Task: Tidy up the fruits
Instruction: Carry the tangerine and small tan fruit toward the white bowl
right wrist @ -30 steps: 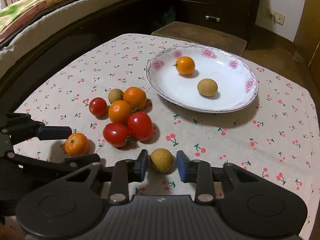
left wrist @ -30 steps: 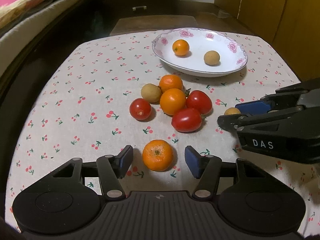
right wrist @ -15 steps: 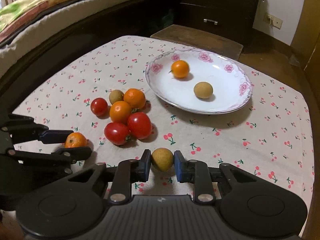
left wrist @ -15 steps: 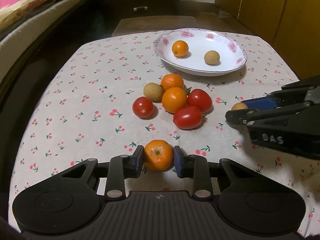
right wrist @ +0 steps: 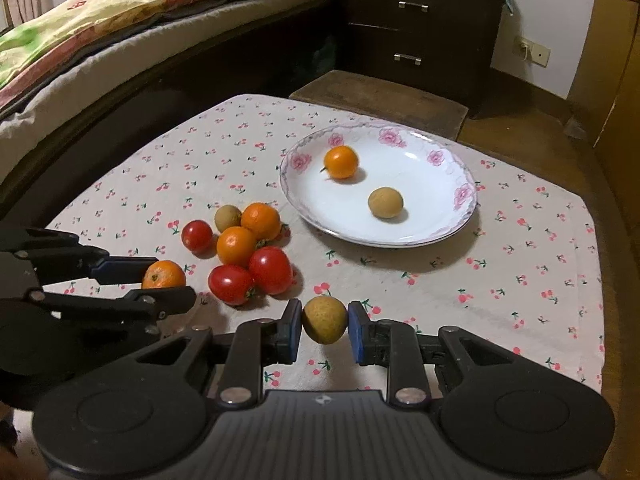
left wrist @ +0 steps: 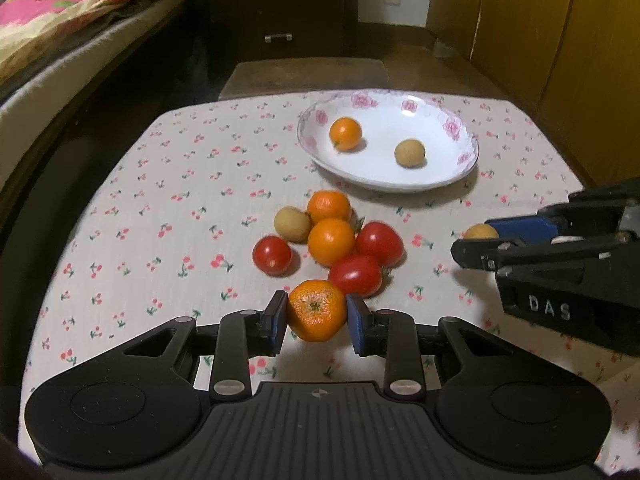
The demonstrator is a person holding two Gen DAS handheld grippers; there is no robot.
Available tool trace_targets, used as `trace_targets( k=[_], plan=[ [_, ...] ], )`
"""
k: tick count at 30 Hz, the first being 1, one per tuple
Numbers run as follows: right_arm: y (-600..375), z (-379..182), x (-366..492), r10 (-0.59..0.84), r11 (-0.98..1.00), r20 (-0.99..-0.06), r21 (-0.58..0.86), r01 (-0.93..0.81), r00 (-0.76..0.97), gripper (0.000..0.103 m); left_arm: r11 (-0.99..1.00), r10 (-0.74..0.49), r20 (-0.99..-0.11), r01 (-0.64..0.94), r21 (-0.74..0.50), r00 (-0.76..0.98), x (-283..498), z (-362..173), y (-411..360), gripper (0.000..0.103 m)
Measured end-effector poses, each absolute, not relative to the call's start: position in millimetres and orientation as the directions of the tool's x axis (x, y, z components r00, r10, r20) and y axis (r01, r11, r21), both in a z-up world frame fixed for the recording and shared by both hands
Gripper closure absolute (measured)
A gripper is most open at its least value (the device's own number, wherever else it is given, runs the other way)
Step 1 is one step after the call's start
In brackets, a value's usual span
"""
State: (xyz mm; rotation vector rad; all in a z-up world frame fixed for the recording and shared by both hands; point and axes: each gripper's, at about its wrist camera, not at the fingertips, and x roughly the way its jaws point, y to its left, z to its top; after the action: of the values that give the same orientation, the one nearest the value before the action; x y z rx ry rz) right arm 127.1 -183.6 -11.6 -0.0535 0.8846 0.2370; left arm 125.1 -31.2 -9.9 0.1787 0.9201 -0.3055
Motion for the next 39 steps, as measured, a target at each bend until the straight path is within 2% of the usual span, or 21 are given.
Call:
trace_targets(
  k=[39],
  plan=[
    [-204.7,9.0,140.2,0.144,0.987,-0.731,0.054,-0.155,0.667,0.076,0.931,-0.213,-0.760,0.363,0.032,0.614,163.2,12.3,-69.5,0.064]
  ],
)
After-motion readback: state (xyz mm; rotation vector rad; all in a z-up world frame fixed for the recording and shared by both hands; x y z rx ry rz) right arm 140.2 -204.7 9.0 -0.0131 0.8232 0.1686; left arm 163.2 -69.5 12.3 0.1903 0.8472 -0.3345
